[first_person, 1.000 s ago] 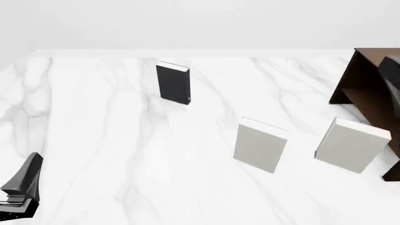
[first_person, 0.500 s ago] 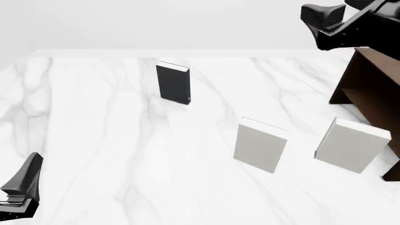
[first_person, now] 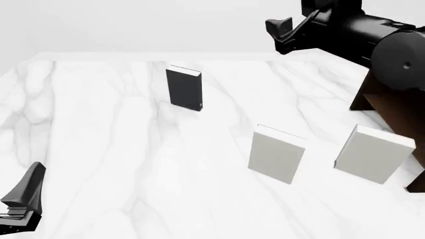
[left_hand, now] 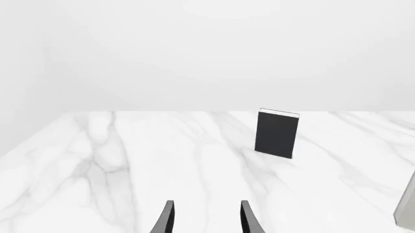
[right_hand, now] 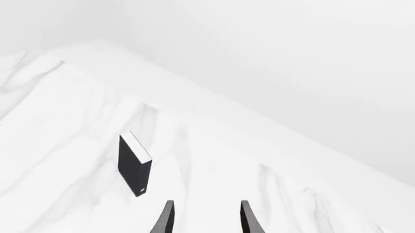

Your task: Pick up the book on the left and place it on top of the shelf.

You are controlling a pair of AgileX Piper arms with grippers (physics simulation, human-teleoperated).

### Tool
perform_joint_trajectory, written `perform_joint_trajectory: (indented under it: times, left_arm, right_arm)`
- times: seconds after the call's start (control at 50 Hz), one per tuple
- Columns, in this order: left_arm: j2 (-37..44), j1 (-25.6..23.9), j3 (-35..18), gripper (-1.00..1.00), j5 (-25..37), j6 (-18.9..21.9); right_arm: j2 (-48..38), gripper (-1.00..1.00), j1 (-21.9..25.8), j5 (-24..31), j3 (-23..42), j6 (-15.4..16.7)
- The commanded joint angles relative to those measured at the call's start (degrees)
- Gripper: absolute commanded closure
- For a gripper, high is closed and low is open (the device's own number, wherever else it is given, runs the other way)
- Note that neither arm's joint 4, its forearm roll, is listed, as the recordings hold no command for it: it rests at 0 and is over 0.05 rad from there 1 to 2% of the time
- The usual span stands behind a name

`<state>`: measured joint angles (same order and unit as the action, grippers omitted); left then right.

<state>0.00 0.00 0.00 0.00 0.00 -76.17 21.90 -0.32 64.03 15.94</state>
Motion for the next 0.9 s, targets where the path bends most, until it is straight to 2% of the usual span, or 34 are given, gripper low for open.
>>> perform_joint_trajectory:
  times: [0.02, 0.54, 0.9]
  left_arm:
    - [0.00, 0.00, 0.00, -1.00, 0.00, 0.00]
    - [0.00, 0.00, 0.00, -1.00, 0.00, 0.00]
    - [0.00, 0.00, 0.00, -1.00, 0.00, 0.00]
  right_arm:
    - [-5.37, -1.00, 2.05, -1.42, 2.04, 0.13]
    - [-13.01, -1.00, 6.69, -4.00, 3.29, -1.19]
    - [-20.40, -1.00, 8.59, -4.27, 10.53, -2.14]
